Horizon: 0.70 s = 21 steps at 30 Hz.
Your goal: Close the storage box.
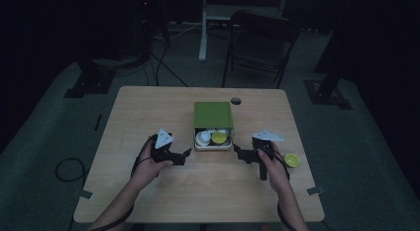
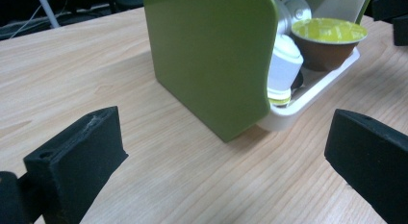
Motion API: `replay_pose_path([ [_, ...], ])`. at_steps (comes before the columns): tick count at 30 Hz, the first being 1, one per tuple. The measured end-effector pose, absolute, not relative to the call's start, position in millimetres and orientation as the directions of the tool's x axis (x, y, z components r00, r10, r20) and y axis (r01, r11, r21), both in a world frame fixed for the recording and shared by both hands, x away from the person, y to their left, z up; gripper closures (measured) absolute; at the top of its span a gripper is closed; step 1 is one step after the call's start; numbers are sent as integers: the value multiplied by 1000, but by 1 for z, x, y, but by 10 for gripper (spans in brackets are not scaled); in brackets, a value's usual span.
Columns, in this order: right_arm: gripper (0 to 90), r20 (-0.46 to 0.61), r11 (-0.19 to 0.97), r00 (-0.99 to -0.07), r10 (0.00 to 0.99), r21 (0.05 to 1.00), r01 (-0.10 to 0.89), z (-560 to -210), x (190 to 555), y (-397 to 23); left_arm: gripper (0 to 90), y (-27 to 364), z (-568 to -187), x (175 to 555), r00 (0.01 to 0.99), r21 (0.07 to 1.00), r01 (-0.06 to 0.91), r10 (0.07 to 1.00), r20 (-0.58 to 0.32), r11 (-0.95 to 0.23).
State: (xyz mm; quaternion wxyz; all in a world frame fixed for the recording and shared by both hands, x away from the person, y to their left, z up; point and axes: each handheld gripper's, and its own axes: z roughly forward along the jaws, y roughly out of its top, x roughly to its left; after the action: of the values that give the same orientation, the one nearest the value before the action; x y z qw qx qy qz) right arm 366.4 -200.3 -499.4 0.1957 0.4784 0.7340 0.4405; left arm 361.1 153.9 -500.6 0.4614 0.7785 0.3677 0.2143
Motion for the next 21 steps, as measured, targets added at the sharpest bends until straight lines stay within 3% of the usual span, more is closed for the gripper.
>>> replay_pose_path([
  [21, 106, 124, 146, -421, 898, 819, 554, -512, 343, -226, 3, 176, -513, 344, 596, 859, 431, 802, -41, -276],
])
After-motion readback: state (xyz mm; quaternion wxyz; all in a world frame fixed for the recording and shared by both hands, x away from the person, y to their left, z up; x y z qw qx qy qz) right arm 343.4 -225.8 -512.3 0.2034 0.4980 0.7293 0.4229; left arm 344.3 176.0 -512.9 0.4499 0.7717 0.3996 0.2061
